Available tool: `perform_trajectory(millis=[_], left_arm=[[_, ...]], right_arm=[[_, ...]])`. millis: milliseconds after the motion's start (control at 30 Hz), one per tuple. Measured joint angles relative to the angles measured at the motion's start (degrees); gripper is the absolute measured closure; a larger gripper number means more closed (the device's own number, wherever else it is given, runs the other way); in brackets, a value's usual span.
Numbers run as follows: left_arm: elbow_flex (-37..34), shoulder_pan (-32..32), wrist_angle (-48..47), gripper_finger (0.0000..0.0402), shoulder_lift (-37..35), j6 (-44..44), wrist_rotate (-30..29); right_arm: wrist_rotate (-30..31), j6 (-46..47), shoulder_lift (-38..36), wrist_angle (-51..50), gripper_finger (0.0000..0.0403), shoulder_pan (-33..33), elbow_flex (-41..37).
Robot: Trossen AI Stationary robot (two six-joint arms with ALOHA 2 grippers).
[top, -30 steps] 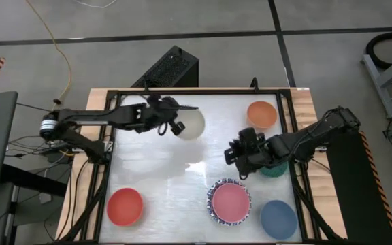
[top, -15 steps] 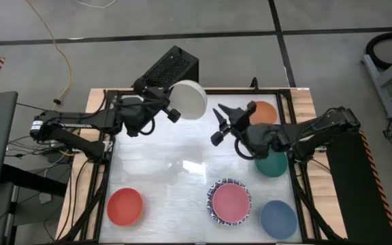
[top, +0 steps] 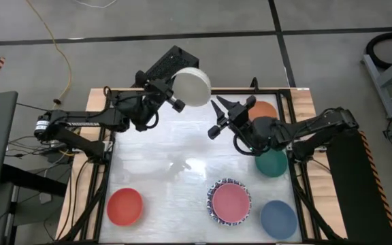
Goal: Nest bowls inside each other
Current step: Stack the gray bowl on top of the pink bowl
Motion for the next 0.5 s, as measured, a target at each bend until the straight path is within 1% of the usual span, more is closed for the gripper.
perform_trajectory(millis=[167,333,500], left_arm=[[0.0,0.52,0.48,0.0401,1.39,-0.01,1.6],[0.0,0.05,0.39,0.0401,1.34,1.08,0.95],[0.0,-0.36,0.5,0.0401,1.34,3.07,0.04]], right_arm=[[0.05,-0.42,3.26,2.2,0.028,-1.78,-0.02],[6.53,-0.45,4.63,2.5,0.028,-2.44,-0.02],[6.69,-0.44,4.61,2.51,0.028,-2.46,-0.02]])
